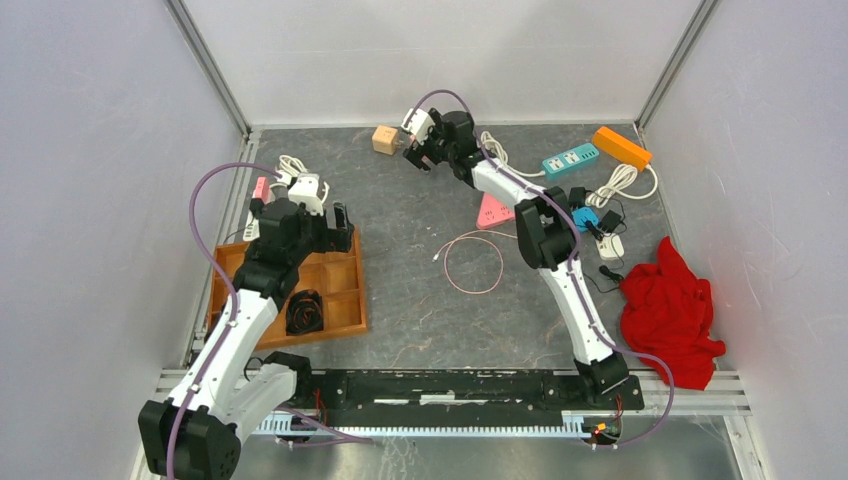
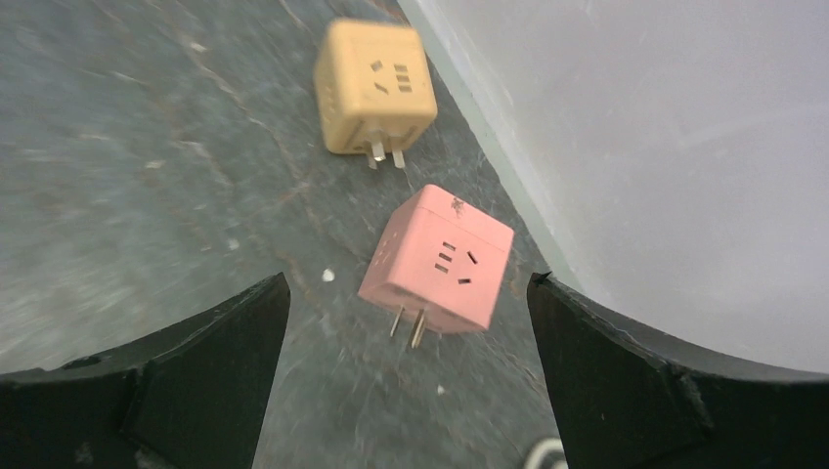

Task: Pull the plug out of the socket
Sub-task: Place the plug at the corner of the board, then remove the plug from the socket.

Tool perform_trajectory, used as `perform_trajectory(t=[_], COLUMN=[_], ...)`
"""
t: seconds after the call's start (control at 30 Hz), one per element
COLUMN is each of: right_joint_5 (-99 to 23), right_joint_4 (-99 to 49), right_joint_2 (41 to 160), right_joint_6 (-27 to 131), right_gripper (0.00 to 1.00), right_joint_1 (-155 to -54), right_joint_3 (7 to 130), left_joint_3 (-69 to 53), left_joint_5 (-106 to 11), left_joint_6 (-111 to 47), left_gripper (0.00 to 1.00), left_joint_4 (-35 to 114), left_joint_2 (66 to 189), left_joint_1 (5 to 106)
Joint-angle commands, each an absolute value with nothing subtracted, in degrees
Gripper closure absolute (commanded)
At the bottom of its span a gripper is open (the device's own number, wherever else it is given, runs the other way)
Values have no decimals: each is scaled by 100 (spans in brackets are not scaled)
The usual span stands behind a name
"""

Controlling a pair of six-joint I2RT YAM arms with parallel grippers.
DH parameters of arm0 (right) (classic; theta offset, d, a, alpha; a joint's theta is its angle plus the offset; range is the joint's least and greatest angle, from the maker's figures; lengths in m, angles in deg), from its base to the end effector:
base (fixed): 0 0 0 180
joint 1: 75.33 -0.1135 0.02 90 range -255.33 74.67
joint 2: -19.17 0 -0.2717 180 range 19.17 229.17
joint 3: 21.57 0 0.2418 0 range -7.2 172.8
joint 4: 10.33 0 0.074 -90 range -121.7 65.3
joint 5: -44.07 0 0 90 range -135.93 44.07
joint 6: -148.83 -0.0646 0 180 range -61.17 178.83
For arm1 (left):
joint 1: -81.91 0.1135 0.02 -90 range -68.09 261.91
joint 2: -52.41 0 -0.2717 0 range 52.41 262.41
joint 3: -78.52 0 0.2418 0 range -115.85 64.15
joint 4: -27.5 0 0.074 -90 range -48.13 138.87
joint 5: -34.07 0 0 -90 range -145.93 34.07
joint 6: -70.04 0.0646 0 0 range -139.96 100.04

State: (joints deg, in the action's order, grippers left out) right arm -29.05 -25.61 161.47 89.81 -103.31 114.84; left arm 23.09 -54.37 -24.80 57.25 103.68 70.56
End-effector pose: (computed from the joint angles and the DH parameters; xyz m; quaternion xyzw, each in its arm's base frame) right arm 0.5230 0.2991 0.2058 -0.4738 0.6696 0.1064 0.5620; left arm 0.2116 -0.0443 0.2831 0.0553 0.8443 -0.0864 0.5260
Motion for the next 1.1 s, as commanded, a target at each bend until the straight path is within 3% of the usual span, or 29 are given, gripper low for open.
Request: perform_trajectory(t=[0.0,0.23,0.47,0.6,0.77,1.07], right_joint_5=[-2062,-1331,-1621,-2506,-3703,-3234], right_joint_4=[-3159,-3117,-3135,-2721,-3004,-3979], right_joint_2=[14314,12100,10825,10720,11196,12193], right_joint_6=[9200,8818,8472,7975,7693,7649], right_gripper=[2,2,2,2,2,2], right_joint_1=[-10238,-9703,-9087,-8994,-8955,-8673], right_joint_3=[10879,8267,6702,6064,6281,6980], left_joint_3=[2319,2360,2374,2376,2367,2375], left_joint_5=[-5454,-5287,-4950,-4761,-4625,-4687], left_joint_6=[-2251,-2283,-2391,-2448,-2521,-2518], left_gripper=[0,0,0,0,0,0], left_joint_4=[5628,5539,5456,5438,5420,5439], left_joint_2=[10178,9974,9921,9951,9995,10027], left_joint_1=[7075,7067,7066,7066,7066,7064])
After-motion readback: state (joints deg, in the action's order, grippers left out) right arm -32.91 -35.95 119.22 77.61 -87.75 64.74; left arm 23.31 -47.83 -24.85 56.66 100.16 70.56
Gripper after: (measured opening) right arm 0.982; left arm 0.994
